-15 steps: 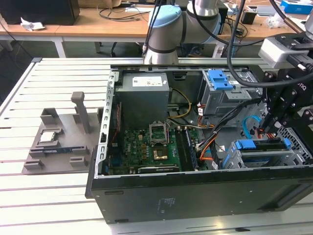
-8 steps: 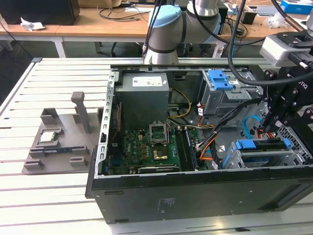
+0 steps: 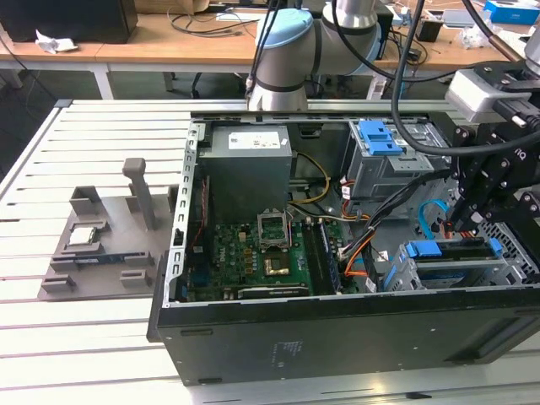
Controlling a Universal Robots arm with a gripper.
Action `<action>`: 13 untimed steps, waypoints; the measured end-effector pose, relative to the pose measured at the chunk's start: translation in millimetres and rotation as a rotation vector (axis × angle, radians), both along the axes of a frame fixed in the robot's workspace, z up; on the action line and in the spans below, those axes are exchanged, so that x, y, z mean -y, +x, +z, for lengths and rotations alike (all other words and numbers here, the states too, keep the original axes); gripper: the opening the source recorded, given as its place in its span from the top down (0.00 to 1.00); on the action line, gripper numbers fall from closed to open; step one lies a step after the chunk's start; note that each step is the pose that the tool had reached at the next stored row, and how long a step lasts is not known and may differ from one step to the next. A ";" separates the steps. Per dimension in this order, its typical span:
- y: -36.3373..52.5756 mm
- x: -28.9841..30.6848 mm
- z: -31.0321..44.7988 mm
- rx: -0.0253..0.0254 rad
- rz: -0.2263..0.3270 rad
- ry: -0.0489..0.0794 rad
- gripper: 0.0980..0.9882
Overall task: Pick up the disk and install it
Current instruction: 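Insert the second disk wire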
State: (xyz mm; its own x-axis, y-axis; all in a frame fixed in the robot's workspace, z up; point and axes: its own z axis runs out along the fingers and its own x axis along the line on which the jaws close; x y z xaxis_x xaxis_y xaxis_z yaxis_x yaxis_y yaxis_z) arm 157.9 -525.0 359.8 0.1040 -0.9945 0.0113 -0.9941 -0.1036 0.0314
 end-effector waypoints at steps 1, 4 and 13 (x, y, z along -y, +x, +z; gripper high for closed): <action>0.0 0.0 -0.1 0.0000 0.000 0.000 0.85; 0.0 0.0 -0.3 -0.0001 0.000 0.000 0.86; 0.1 6.5 -0.8 0.0000 0.000 -0.003 0.99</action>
